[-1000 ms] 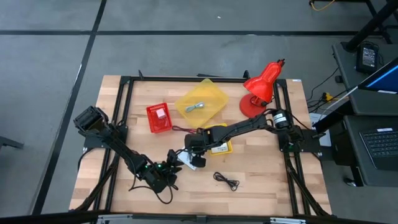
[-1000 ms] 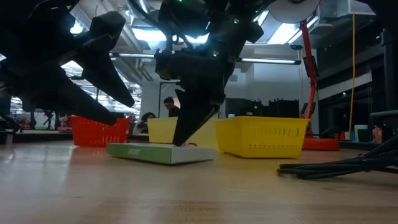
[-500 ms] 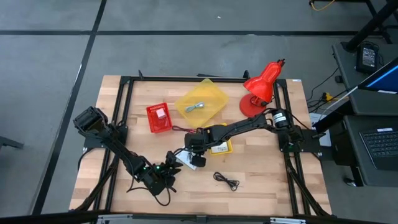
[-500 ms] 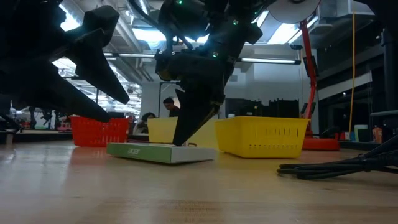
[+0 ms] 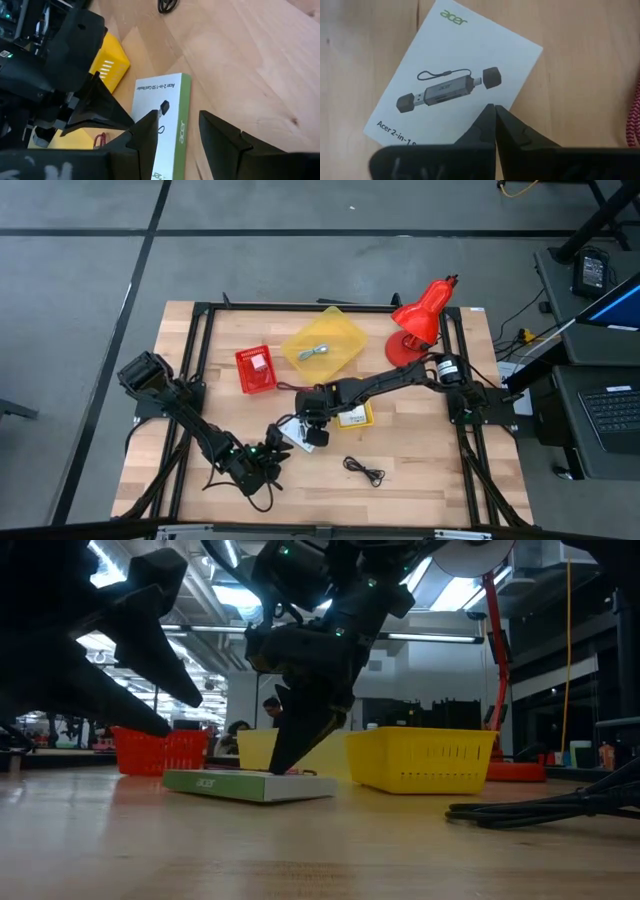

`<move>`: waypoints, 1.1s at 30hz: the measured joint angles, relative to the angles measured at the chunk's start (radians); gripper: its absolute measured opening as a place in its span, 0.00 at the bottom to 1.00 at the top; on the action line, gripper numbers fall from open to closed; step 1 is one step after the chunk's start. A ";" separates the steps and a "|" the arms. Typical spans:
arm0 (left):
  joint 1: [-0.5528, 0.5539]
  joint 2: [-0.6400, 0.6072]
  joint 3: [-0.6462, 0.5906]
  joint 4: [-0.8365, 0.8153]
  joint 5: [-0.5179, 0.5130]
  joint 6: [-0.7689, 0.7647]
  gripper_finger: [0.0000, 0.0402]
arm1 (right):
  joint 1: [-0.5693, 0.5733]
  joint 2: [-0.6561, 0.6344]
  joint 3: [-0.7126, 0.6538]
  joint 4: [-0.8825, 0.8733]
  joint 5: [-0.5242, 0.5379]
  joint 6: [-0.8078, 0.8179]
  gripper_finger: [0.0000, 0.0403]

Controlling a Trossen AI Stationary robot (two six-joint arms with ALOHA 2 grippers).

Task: Pick and place items into bin
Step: Stack the white box on top of the white box

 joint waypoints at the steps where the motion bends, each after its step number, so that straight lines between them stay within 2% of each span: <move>1: 0.000 0.000 0.000 -0.001 0.001 -0.004 0.35 | -0.002 0.000 0.000 0.000 -0.004 0.000 0.00; 8: 0.006 0.045 -0.001 -0.018 0.003 -0.021 0.35 | -0.003 0.000 -0.001 0.001 -0.006 0.000 0.00; 16: 0.014 0.056 -0.001 -0.041 -0.021 -0.049 0.42 | -0.004 0.000 -0.002 0.001 -0.006 0.001 0.00; 21: 0.034 0.056 -0.001 -0.097 0.026 -0.121 0.45 | -0.004 0.000 -0.002 0.004 -0.005 0.003 0.00; 25: 0.037 0.056 -0.001 -0.099 -0.018 -0.082 0.45 | -0.004 0.000 -0.003 0.005 -0.005 0.005 0.00; 33: 0.084 0.056 -0.001 -0.098 -0.013 -0.034 0.45 | -0.006 0.001 -0.003 0.039 -0.022 0.006 0.00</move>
